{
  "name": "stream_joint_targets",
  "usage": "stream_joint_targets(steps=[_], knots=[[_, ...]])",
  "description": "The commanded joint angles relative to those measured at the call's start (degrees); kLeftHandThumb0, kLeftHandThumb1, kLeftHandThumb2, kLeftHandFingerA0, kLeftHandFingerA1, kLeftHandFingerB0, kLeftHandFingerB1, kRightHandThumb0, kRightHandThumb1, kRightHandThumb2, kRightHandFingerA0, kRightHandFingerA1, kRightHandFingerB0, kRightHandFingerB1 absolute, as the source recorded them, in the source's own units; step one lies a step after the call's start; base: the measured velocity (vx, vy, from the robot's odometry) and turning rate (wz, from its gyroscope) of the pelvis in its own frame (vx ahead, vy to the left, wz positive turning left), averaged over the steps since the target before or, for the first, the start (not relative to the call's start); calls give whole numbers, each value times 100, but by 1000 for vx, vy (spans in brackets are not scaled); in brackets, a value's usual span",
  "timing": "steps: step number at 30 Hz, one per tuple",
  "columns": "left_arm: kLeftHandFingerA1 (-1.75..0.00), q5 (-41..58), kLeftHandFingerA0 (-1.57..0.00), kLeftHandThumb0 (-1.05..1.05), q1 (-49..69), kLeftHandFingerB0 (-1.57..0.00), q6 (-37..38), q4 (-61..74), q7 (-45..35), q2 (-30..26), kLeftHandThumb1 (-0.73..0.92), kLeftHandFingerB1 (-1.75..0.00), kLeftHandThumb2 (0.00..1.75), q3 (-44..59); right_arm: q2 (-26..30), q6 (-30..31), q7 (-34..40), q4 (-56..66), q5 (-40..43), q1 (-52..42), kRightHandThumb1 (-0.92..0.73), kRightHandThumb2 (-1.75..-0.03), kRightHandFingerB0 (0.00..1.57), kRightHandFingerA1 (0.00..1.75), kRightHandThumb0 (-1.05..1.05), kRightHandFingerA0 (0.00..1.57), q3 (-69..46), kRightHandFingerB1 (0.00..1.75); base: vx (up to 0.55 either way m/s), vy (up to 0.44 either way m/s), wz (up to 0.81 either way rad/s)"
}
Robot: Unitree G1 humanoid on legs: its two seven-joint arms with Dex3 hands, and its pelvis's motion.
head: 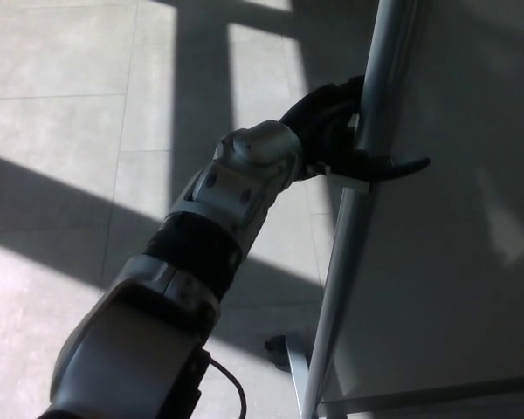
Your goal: A white board is being place on the right hand side and parallel to the robot and the robot uses its left hand to grab on the leftside of the whiteboard and drag the whiteboard from the right hand side to the left hand side
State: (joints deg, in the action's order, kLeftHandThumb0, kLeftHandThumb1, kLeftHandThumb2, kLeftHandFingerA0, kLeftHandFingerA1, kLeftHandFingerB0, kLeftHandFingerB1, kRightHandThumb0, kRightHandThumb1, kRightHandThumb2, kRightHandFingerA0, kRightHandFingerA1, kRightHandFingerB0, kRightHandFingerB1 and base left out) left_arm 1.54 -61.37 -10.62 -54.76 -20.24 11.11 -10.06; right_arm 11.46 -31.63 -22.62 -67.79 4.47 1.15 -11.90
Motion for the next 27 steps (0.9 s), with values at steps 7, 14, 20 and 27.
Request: stream_joint_targets(steps=[7,14,20,27], knots=[[-79,-356,-120,-15,142,-86,1026,-160,997,280,82,-50,65,89,80,113,-129,65,73,53,-77,-72,33,104,-66,43,-11,81,0,0,0],[-91,-268,-107,-8,216,-91,1164,-167,873,179,74,-78,75,299,130,178,-144,21,51,162,-76,-73,38,104,-68,50,-5,80,0,0,0],[-89,-150,-104,-9,329,-92,1100,-71,307,-77,75,-73,66,413,123,303,-252,87,162,193,-75,-72,37,106,-69,51,-75,80,0,0,0],[-82,-116,-107,-13,655,-99,1510,57,-523,-469,70,-70,66,393,154,301,-227,134,145,223,-72,-72,39,104,-69,47,-79,80,0,0,0]])
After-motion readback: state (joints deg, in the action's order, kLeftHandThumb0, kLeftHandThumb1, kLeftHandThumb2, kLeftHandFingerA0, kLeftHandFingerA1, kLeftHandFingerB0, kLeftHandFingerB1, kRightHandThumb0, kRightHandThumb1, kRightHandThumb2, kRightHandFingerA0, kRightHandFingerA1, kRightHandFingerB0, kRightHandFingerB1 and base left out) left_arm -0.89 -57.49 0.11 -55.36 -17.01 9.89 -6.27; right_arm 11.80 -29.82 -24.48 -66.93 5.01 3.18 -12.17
